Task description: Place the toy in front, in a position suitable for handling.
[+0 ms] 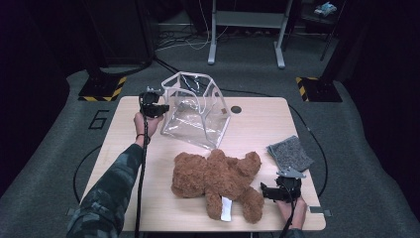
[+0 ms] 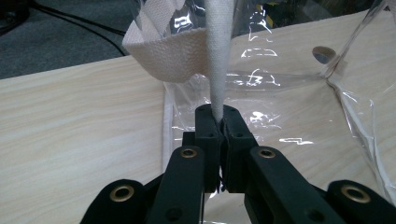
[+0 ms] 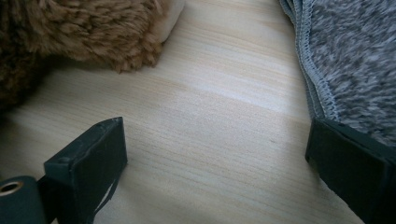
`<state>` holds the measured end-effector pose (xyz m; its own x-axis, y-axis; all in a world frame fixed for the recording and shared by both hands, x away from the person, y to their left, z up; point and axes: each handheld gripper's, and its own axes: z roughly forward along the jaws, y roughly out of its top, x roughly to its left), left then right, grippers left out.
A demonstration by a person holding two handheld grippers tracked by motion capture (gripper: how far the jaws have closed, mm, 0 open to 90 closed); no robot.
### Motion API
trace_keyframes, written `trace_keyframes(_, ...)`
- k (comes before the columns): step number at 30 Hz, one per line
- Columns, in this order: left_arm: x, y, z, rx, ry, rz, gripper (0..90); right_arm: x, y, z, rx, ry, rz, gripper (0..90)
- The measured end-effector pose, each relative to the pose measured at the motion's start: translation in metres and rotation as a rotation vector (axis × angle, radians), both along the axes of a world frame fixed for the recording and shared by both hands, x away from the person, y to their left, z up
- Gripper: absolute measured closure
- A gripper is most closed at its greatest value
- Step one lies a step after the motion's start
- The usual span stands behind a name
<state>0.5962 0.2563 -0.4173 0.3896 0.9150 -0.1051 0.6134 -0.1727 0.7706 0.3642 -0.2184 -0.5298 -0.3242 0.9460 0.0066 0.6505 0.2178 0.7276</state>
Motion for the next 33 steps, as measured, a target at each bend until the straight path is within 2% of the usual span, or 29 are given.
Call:
trace_keyframes(8, -0.003, 0.016, -0.001, -0.004, -0.002, 0.028, 87.2, 0.0, 0.0, 0.0, 0.0, 0.0, -0.002, 4.6)
trace_keyframes(24, -0.012, 0.061, -0.001, -0.023, -0.003, 0.132, 87.2, 0.0, 0.0, 0.0, -0.001, -0.001, -0.003, 4.7)
trace_keyframes(27, -0.015, 0.068, -0.002, -0.017, -0.014, 0.139, 87.2, 0.0, 0.0, 0.0, 0.0, -0.002, -0.004, 4.7)
trace_keyframes(33, -0.023, 0.081, -0.002, -0.026, -0.012, 0.143, 87.2, 0.0, 0.0, 0.0, -0.002, -0.002, -0.003, 4.7)
